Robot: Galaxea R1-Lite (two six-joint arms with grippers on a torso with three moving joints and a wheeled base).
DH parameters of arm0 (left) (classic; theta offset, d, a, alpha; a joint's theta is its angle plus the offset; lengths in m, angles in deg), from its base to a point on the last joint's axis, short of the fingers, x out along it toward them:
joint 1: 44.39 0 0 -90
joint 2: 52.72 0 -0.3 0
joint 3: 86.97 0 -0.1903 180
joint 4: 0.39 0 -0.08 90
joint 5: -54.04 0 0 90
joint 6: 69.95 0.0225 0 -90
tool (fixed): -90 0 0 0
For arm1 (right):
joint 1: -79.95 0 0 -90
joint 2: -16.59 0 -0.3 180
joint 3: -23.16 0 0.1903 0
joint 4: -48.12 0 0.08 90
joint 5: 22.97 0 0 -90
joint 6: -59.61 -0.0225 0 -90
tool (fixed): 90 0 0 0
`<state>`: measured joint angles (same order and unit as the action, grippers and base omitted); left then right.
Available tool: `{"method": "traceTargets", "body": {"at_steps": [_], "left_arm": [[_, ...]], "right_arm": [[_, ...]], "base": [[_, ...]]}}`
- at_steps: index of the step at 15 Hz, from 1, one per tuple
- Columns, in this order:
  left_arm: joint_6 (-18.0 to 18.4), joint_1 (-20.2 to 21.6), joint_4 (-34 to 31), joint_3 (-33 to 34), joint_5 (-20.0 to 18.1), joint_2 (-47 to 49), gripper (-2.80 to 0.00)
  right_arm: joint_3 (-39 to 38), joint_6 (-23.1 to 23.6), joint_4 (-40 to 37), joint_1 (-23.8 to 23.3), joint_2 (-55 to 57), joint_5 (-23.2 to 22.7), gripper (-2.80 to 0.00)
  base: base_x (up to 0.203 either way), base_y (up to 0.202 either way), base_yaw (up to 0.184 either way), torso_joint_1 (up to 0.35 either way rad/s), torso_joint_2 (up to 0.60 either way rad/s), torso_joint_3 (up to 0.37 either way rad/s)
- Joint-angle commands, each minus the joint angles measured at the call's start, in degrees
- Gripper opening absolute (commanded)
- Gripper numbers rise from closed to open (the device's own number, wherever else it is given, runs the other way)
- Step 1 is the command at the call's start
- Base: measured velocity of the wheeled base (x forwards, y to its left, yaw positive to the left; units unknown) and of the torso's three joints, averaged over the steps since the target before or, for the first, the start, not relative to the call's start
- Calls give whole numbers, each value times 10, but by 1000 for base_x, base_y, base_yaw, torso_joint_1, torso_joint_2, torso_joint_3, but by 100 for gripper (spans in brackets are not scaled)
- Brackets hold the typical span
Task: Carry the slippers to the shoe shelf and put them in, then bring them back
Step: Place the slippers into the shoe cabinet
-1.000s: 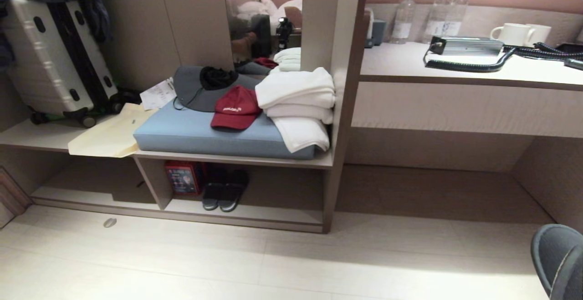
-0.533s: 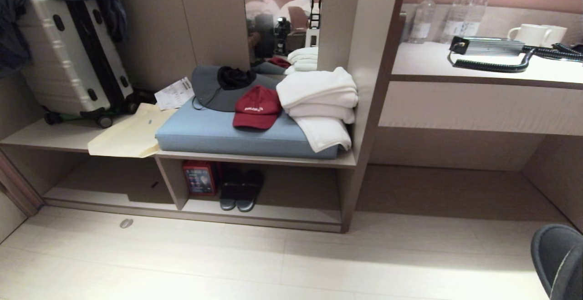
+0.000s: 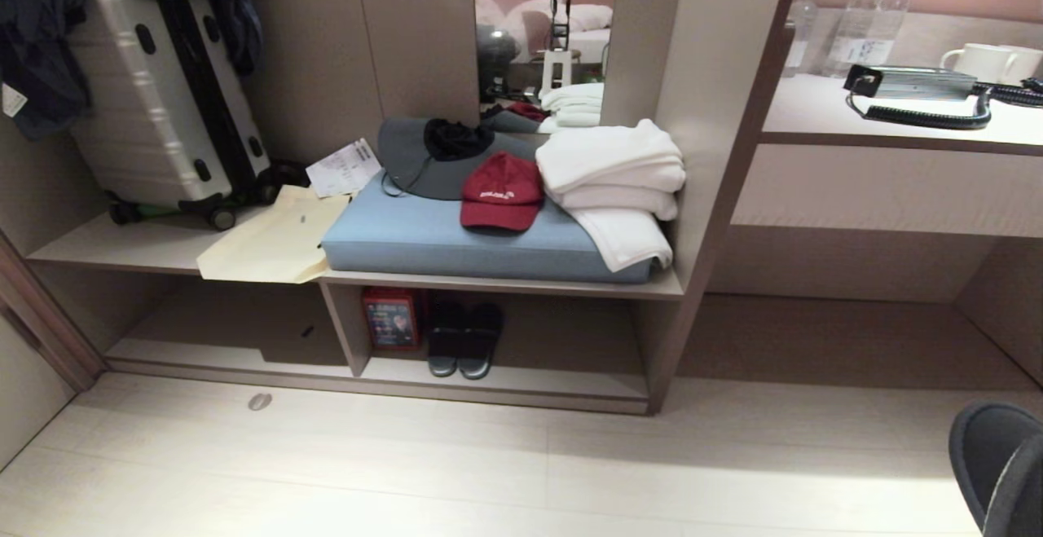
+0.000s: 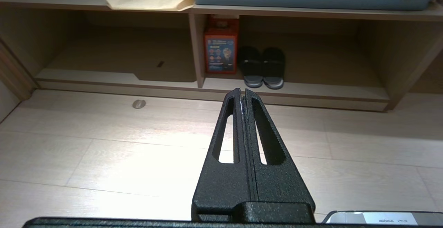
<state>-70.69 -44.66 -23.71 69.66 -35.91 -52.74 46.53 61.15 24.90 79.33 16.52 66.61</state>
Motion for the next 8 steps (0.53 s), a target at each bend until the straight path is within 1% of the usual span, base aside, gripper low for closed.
{"method": "traceTargets", "body": {"at_steps": [1,8], "left_arm": [[0,0,0,1,0,0,-280],[0,0,0,1,0,0,-280]], "right_arm": [[-1,0,0,0,-1,0,-280],[-1,0,0,0,-1,0,-280]], "base": [[0,190,-2,2,2,11],[0,194,-1,4,3,4]]}}
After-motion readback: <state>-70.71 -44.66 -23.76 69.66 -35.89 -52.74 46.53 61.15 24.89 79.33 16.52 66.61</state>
